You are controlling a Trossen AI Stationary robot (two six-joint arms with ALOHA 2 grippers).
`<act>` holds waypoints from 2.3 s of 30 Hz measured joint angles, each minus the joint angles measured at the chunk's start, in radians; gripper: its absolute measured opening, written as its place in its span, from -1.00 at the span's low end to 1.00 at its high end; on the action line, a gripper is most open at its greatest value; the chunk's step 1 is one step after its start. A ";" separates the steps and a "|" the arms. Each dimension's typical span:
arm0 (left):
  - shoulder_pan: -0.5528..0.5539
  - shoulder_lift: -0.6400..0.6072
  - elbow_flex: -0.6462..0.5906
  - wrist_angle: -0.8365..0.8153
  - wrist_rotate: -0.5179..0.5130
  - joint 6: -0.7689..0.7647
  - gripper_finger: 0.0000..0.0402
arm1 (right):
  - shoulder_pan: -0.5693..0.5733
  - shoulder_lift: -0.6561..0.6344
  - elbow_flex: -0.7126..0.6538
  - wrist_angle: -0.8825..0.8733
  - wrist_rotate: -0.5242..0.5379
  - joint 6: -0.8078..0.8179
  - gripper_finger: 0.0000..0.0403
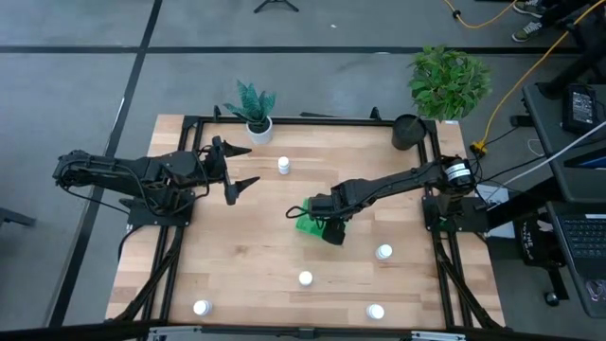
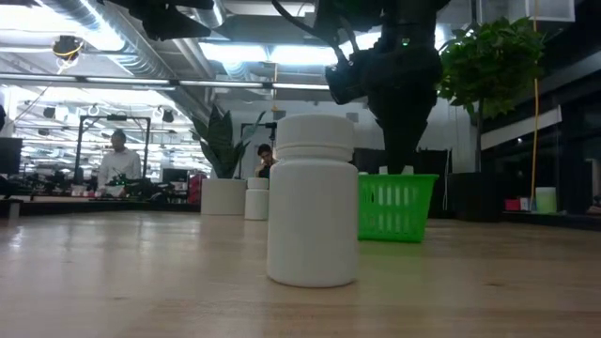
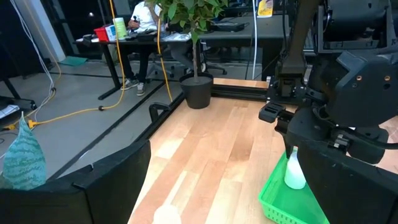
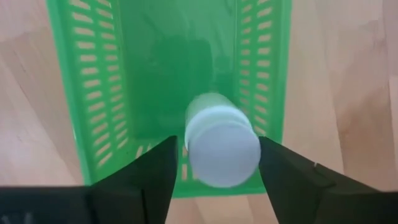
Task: Pick and place pill bottles into a basket
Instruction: Put the white pill bottle into the green bin
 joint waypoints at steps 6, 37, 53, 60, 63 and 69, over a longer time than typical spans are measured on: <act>0.000 0.000 0.000 0.000 0.000 0.000 0.99 | 0.015 0.000 0.007 -0.013 -0.002 0.022 0.15; 0.261 0.453 0.247 -0.367 0.288 0.052 0.99 | 0.093 -0.650 -0.029 -0.047 0.777 0.050 0.21; 0.490 0.877 0.422 -0.357 0.443 0.099 0.99 | 0.092 -0.873 -0.388 0.480 0.661 -0.433 0.21; 0.523 0.970 0.423 -0.310 0.451 0.094 0.99 | 0.068 -0.897 -0.388 0.488 0.661 -0.522 0.21; 0.538 1.002 0.423 -0.276 0.473 0.089 0.99 | 0.059 -0.909 -0.388 0.488 0.661 -0.532 0.21; 0.565 1.043 0.422 -0.278 0.524 0.076 0.90 | 0.049 -0.921 -0.388 0.487 0.661 -0.532 0.21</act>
